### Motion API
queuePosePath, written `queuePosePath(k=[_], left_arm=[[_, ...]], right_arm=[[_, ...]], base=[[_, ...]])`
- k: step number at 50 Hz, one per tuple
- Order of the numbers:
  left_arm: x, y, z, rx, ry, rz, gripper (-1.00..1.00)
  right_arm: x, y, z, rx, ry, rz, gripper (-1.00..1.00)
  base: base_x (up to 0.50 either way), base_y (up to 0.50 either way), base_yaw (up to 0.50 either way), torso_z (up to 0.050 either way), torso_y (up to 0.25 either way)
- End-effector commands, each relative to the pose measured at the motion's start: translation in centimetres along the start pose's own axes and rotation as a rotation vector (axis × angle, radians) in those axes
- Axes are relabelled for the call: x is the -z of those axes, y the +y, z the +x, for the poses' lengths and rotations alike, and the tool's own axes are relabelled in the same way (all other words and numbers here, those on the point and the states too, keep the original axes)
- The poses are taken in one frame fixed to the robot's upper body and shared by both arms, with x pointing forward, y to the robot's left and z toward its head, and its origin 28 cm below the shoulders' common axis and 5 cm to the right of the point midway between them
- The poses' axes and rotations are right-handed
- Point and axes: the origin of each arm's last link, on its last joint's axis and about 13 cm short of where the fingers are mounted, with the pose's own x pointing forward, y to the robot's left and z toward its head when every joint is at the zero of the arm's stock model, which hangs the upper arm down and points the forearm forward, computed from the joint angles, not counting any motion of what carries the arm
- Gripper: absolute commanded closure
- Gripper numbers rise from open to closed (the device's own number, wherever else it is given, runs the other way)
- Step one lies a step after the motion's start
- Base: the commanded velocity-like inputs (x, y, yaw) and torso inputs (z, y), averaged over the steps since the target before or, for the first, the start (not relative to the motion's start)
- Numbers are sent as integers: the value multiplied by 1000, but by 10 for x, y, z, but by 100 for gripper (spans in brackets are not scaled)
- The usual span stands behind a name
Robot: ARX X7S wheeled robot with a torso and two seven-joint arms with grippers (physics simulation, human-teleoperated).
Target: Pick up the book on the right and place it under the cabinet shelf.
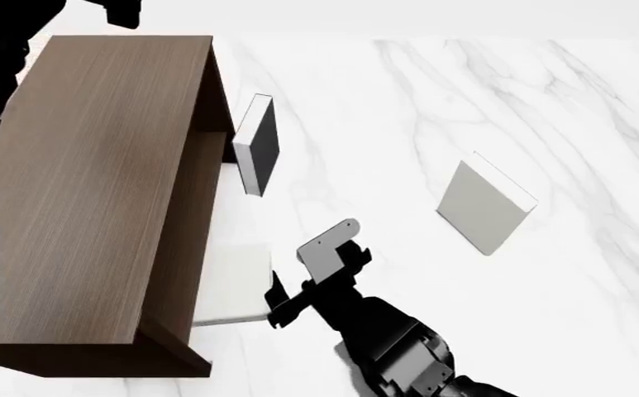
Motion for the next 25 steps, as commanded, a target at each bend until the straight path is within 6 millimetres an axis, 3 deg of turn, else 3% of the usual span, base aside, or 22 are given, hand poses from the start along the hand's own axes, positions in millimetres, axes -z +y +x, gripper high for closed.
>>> queuePosePath(k=[1, 25], left_arm=[[0, 2, 0, -5, 2, 0, -100], [-3, 9, -4, -19, 2, -4, -100]], right_arm=[[-5, 17, 9, -71, -13, 13, -100], [-16, 35, 12, -126, -29, 29, -100]], base=[[0, 0, 0, 0, 0], [0, 0, 0, 0, 0]])
